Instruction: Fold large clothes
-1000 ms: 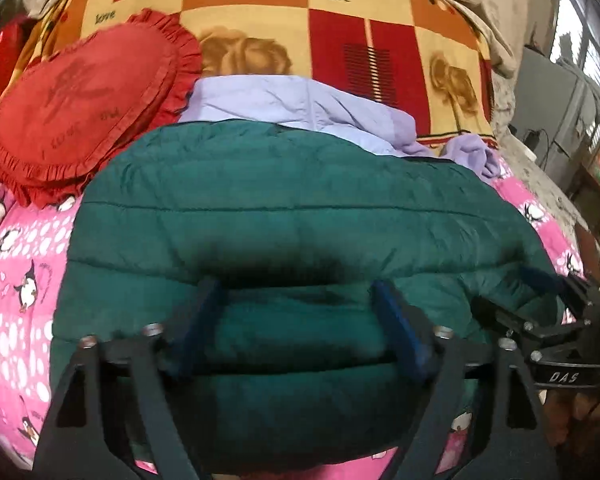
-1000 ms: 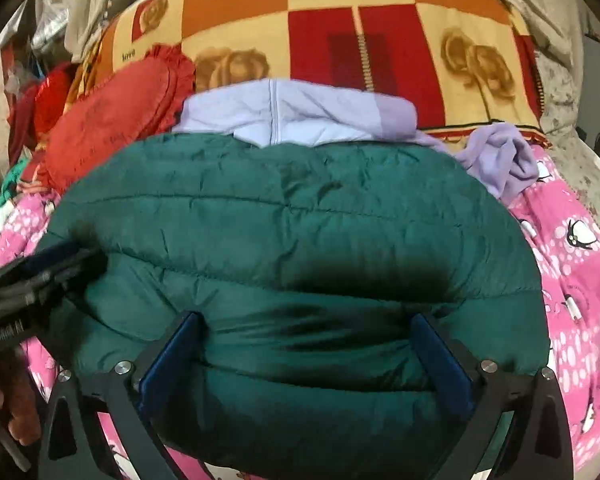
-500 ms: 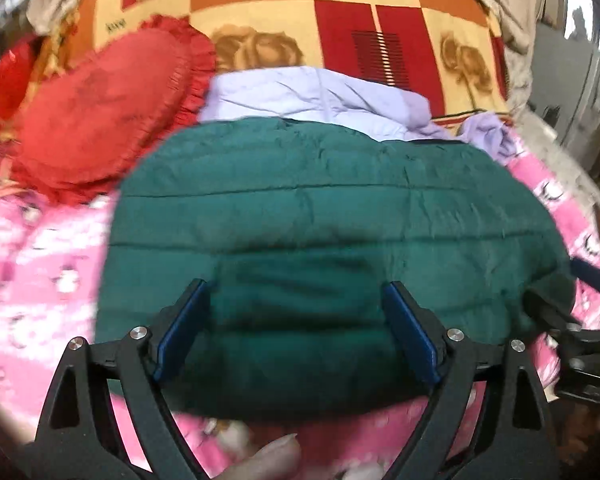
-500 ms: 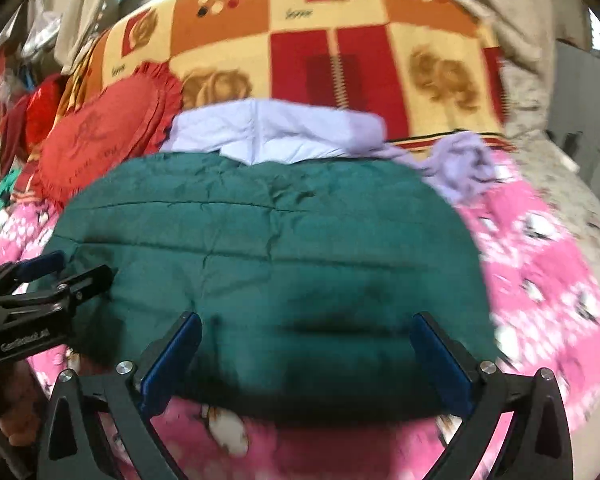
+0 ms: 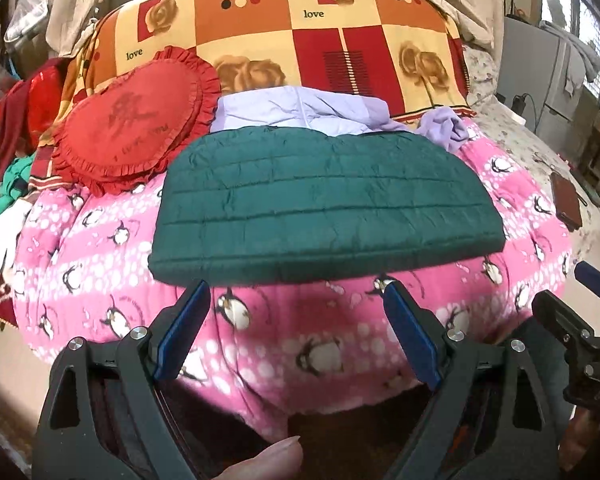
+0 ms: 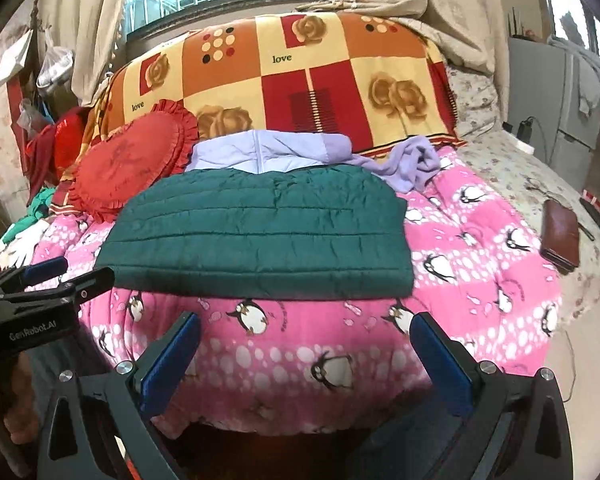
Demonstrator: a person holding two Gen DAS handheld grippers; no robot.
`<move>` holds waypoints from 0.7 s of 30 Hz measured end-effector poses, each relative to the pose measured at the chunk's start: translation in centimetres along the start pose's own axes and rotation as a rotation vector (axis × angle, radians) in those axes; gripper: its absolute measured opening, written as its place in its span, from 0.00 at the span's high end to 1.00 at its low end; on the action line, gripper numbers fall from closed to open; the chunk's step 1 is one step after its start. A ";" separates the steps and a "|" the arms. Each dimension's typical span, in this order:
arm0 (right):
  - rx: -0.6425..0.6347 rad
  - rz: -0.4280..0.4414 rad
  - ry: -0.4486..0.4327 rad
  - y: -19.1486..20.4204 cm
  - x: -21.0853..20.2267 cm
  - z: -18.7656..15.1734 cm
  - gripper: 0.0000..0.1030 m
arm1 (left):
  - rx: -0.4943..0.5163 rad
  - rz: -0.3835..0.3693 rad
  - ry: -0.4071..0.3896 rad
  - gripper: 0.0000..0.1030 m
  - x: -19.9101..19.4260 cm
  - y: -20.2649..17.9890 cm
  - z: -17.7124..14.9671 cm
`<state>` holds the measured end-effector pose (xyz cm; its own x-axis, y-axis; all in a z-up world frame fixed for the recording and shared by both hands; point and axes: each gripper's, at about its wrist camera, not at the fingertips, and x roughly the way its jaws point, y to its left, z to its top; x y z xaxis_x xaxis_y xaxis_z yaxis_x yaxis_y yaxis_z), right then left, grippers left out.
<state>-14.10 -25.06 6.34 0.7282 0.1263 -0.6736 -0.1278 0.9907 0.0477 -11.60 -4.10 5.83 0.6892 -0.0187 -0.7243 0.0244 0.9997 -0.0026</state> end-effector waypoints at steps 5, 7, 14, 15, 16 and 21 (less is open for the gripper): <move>-0.011 0.007 0.012 -0.2 -0.5 -0.9 0.00 | 0.001 0.008 0.000 0.14 -0.5 -0.1 -0.2; -0.008 0.003 0.016 -0.3 -0.5 -1.1 0.00 | 0.002 0.009 0.000 0.14 -0.6 -0.3 -0.3; -0.009 0.002 0.010 -0.4 -0.8 -0.9 0.00 | -0.009 0.010 0.006 0.14 -0.6 -0.2 -0.3; -0.010 0.001 0.009 -0.3 -0.7 -0.9 0.00 | -0.009 0.011 0.006 0.14 -0.6 -0.2 -0.3; -0.012 0.001 0.010 -0.3 -0.7 -0.9 0.00 | -0.009 0.012 0.007 0.14 -0.6 -0.2 -0.3; -0.015 0.004 0.013 -0.3 -0.8 -0.8 0.00 | -0.014 0.015 0.005 0.14 -0.5 0.3 -0.1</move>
<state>-15.14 -25.46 6.28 0.7192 0.1296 -0.6826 -0.1408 0.9892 0.0394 -12.04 -3.83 6.10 0.6858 -0.0041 -0.7277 0.0045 1.0000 -0.0014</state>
